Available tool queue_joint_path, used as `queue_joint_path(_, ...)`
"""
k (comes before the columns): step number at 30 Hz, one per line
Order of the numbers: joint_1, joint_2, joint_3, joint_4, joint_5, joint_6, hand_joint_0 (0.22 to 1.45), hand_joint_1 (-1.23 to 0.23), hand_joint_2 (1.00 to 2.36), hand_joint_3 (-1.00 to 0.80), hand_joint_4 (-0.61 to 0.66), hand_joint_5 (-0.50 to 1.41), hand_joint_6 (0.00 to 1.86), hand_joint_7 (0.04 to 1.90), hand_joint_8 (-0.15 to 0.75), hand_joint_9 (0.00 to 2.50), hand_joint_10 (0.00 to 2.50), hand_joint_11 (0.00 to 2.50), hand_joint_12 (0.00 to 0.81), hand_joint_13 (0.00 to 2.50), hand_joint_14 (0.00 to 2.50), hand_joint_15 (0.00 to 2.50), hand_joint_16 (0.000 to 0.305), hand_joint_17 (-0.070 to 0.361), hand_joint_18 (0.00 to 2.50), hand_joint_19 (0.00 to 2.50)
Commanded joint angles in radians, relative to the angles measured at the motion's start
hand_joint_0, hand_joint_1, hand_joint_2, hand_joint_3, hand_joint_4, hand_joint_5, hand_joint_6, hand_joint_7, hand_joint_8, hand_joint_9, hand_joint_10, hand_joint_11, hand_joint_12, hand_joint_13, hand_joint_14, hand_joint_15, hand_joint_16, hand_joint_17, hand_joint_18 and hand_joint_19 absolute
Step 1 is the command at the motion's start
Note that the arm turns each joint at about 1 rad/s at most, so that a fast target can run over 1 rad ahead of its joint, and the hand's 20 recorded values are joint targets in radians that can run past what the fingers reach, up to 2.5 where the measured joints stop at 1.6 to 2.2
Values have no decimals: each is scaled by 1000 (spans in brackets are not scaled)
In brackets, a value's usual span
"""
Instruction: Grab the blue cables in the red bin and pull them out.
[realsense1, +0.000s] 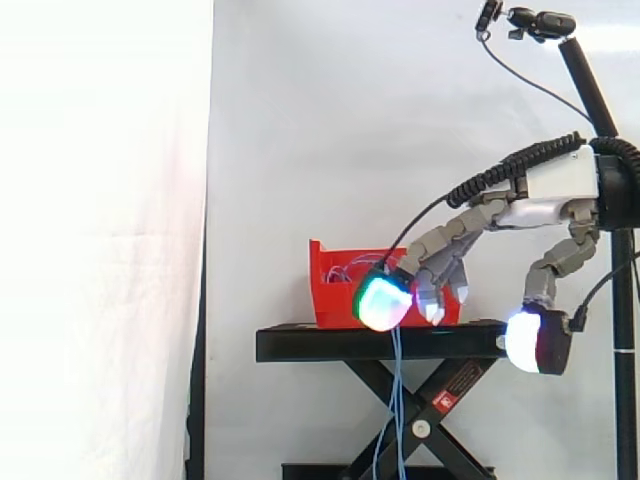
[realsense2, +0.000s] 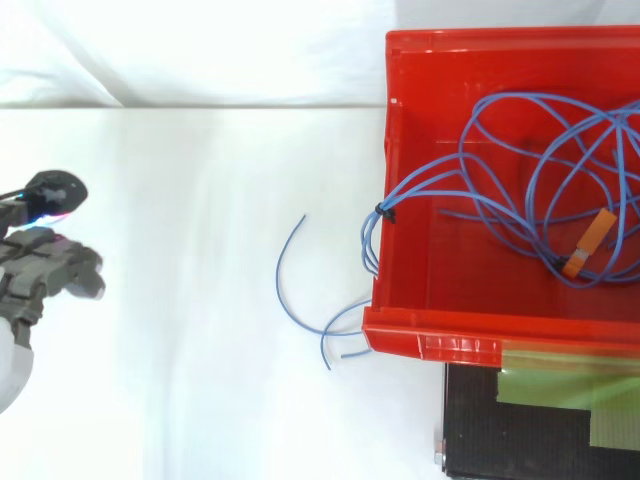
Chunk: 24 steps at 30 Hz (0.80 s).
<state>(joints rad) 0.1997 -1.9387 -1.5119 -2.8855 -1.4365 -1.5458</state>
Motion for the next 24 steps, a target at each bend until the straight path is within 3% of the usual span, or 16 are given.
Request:
queue_joint_path(1,-6,-3,1,32,5,-445,726,-966,1000,-1000,218,371,13,442,254,759,28,898,374,779,23,689,56,125,735,883)
queue_joint_path(4,-20,-42,-1,48,4,-507,727,-964,1000,-1000,217,366,13,447,253,751,28,893,377,735,23,655,56,127,694,850)
queue_joint_path(8,-34,-94,1,106,1,-527,736,-955,1000,-1000,214,364,15,445,250,741,25,892,374,722,22,637,56,126,674,836)
queue_joint_path(13,-39,-94,1,134,1,-552,748,-942,1000,-1000,208,364,13,447,247,737,27,888,370,702,22,625,55,125,650,832)
queue_joint_path(24,-57,-94,6,45,2,-584,769,-936,1000,-1000,229,429,14,521,248,757,29,915,361,689,22,614,55,123,632,839)
